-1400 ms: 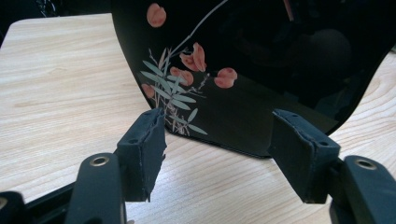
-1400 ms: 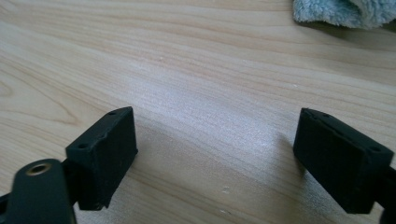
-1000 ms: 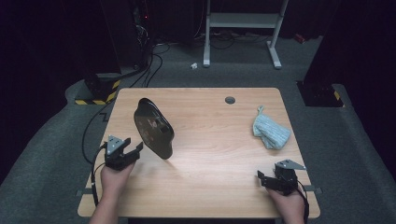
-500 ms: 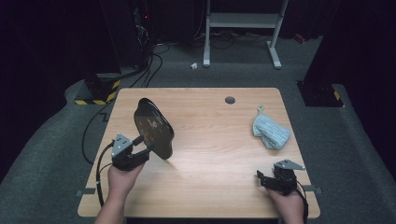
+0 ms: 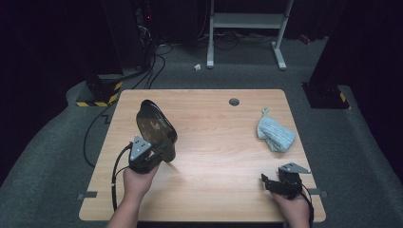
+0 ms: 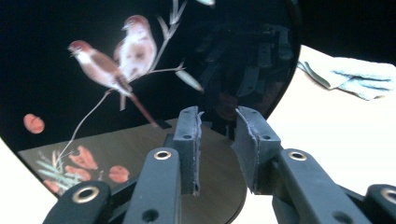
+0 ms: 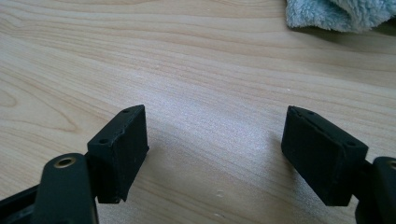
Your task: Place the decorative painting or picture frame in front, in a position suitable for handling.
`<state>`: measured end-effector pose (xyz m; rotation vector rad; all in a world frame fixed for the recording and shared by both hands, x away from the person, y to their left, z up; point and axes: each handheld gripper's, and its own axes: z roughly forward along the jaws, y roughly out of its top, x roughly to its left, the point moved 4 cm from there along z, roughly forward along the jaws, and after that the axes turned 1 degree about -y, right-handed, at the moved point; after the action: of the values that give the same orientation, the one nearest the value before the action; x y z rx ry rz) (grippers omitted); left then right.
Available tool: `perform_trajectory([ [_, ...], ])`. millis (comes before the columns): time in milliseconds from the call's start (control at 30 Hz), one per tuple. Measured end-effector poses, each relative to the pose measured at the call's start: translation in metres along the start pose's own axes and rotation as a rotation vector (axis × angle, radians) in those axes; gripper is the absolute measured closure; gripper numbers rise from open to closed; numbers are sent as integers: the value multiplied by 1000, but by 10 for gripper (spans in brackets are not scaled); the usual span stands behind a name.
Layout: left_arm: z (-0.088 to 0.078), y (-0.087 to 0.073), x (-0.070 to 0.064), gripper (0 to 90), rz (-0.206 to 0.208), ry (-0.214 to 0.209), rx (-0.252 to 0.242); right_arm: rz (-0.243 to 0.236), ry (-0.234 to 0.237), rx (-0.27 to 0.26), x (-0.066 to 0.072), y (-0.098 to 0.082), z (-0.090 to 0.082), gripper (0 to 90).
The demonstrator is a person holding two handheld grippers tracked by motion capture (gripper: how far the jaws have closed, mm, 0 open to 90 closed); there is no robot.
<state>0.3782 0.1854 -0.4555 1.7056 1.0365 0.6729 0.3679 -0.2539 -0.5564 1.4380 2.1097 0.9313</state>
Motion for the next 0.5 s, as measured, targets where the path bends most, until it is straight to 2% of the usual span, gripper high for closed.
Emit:
perform_trajectory([
  [200,5,-1,-7,735,13,-10,-2,-5,4,1,1,0,0,225],
  [500,10,-3,-9,708,4,-28,-31,-15,-4,3,1,0,0,234],
])
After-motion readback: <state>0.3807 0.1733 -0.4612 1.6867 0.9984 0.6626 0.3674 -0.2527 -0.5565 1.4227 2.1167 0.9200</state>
